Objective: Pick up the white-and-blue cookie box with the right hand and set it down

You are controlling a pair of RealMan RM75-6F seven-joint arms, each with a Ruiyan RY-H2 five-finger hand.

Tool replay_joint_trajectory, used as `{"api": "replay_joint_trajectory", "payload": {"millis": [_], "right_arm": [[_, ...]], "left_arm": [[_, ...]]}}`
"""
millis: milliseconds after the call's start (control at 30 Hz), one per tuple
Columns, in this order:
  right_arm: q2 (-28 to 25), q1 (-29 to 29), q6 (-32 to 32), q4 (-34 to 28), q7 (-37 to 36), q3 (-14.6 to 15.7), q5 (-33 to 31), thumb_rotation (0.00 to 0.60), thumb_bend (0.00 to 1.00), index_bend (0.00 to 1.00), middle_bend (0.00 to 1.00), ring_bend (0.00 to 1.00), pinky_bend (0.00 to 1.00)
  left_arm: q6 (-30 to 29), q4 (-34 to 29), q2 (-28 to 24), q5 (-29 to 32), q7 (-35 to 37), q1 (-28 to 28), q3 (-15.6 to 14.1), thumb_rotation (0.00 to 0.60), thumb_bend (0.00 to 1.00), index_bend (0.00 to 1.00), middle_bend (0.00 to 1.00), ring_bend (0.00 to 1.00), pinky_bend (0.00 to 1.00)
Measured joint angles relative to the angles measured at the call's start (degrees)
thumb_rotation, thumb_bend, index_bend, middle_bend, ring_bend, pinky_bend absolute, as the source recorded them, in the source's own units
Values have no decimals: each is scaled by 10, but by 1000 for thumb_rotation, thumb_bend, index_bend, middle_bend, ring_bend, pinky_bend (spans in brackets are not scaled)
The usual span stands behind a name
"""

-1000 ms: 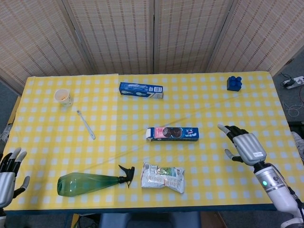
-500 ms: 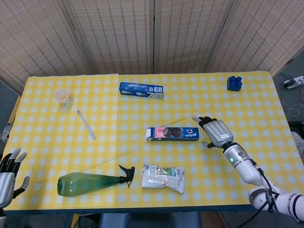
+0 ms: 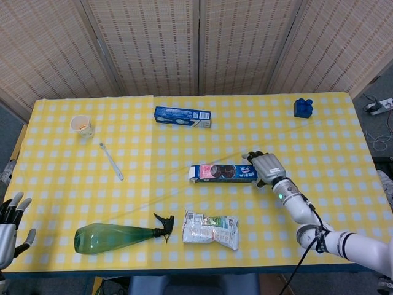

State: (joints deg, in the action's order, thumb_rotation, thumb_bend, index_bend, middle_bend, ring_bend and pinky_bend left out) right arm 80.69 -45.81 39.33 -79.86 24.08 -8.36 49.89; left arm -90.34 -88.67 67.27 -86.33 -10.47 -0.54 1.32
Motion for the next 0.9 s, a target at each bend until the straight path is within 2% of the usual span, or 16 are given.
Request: {"api": "replay_joint_trajectory", "payload": {"millis": [233, 400, 633, 733, 900], "right_arm": [[22, -16, -4, 22, 4, 13, -15, 600, 255, 228, 186, 137, 296], [34, -22, 6, 36, 12, 19, -26, 600, 288, 335, 274, 156, 297], [48, -32, 20, 50, 30, 25, -52, 600, 316, 423, 346, 216, 304], [39, -33, 24, 38, 30, 25, -48, 600, 320, 429, 349, 219, 305], [-3, -36, 42, -18, 36, 21, -33, 600, 320, 470, 379, 233, 305]], "left_arm": [[4, 6, 3, 3, 6, 1, 1, 600, 372, 183, 72, 95, 20], [8, 11, 6, 2, 10, 4, 1, 600, 372, 183, 72, 95, 20], [11, 19, 10, 6, 17, 4, 1, 600, 372, 183, 72, 95, 20], [12, 23, 11, 8, 21, 3, 1, 600, 372, 183, 72, 95, 20], [15, 29, 14, 9, 26, 4, 1, 600, 372, 183, 72, 95, 20]]}}
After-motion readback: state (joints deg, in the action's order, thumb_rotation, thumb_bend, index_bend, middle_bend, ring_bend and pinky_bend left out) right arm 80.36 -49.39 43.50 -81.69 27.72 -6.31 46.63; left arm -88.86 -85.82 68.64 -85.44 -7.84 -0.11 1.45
